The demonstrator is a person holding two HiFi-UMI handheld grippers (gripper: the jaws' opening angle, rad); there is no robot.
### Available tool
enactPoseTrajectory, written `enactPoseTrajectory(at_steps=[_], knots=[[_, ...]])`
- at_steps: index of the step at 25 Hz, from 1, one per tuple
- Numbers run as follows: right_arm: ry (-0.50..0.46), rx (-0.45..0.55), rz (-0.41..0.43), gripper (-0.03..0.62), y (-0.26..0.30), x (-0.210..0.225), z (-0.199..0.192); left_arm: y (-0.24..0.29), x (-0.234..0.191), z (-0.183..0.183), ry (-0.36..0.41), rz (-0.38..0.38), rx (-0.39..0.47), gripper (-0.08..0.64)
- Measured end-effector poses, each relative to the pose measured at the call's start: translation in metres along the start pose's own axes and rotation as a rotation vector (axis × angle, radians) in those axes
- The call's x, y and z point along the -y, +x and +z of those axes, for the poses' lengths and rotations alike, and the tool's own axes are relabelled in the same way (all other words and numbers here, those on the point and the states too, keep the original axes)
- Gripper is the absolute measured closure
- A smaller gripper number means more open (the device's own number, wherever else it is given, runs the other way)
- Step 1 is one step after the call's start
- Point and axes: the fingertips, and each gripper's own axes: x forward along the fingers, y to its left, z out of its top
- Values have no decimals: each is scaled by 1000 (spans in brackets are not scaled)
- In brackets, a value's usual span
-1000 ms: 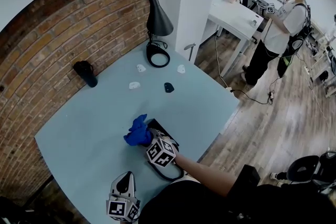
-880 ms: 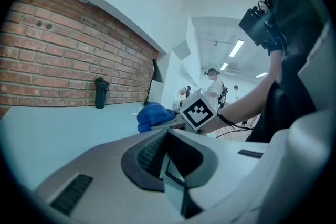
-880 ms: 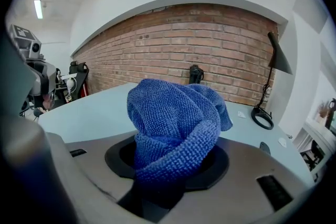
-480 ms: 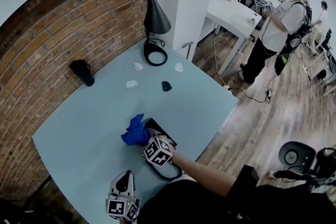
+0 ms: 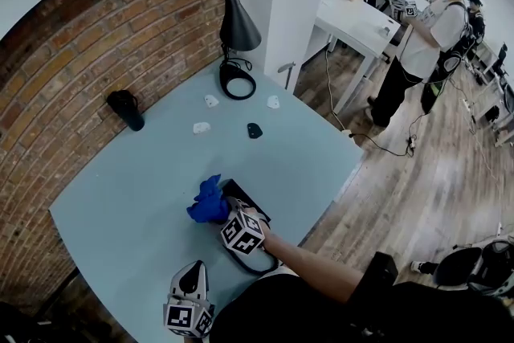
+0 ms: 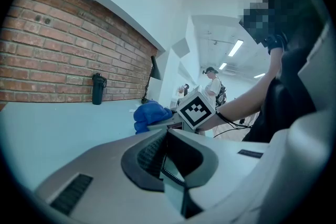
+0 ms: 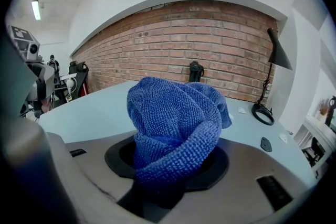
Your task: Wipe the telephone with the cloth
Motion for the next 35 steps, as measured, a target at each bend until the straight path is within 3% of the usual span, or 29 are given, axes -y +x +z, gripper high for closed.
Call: enactPoseTrajectory(at_steps=[11, 27, 35], knots=[[-16, -28, 11, 388, -14, -13, -23, 0, 2, 1, 1, 0, 27, 560], [20, -121, 47, 388, -47, -38, -81, -11, 26, -3, -15, -12, -3, 560], [57, -129, 50, 388, -65, -43, -102, -29, 23, -3, -30, 32, 13, 560]])
